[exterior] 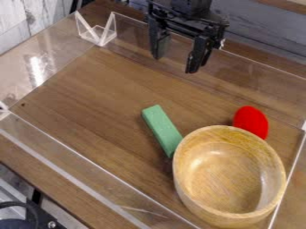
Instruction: Move the red object to the left side of the table
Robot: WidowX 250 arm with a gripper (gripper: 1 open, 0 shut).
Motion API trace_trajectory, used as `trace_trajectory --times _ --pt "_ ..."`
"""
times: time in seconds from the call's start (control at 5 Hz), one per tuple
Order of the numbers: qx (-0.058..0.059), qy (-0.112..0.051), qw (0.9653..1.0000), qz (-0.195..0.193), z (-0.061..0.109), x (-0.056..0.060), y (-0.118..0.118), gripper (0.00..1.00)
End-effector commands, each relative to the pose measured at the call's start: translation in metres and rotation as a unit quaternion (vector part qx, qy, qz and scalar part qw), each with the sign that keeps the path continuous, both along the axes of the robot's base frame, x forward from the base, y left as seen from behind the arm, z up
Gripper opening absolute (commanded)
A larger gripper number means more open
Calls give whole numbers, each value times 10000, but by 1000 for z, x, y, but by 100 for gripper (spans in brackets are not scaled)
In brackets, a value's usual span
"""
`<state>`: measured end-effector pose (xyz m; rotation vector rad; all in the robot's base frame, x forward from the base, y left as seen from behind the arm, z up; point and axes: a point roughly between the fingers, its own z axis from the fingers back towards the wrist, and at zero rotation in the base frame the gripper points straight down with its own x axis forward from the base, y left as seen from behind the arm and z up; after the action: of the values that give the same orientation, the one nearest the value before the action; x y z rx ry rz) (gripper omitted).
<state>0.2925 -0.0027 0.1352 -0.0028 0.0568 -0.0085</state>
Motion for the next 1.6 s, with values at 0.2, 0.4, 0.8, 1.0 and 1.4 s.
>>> trace_trajectory --times 0.2,0.4,0.8,1.0,1.4 --pt "-99 312 9995 42 0 -14 -7 100" --pt "-175 427 9989 95 -15 -15 -6 100" --pt "-401 227 9972 591 -26 8 -53 100" --pt "-522 161 9952 808 -33 21 -93 100" --pt "-792 -20 9841 1588 -76 48 -133 100"
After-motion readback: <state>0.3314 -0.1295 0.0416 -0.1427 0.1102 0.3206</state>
